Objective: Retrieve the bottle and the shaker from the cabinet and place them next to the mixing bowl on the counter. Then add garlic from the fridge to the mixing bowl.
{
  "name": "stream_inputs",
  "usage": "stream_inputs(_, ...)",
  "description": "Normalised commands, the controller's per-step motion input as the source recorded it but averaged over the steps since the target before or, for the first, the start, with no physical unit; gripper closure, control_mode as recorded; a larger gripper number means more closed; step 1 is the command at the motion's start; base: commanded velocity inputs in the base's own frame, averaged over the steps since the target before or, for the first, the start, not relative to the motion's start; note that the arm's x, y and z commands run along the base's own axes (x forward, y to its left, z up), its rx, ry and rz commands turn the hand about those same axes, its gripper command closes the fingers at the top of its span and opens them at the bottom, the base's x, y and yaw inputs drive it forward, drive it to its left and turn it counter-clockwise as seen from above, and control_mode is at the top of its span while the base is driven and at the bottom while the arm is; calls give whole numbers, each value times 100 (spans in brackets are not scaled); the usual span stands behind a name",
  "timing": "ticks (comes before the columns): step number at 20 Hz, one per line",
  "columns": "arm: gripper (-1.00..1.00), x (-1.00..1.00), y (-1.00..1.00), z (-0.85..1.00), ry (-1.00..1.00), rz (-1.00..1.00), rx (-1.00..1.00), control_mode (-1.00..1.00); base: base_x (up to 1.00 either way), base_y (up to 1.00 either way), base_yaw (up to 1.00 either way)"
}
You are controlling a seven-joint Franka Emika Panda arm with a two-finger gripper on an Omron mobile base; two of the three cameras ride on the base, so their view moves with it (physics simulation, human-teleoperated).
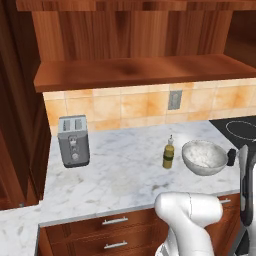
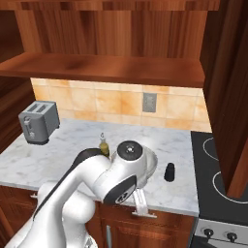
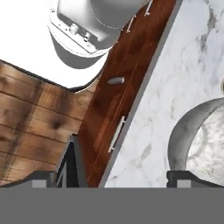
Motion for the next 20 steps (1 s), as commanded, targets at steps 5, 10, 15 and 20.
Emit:
stream_inputs(5, -100, 4, 76, 20, 28, 63, -20, -100, 0, 0, 0)
stream_inputs(10, -100, 32, 24, -19, 20, 34, -10, -100, 0, 0, 0)
stream_inputs(15, -100, 49, 7, -29, 4, 0, 5, -100, 0, 0, 0)
stream_inputs(20, -100, -1, 1, -1, 0, 0, 0, -100, 0, 0, 0)
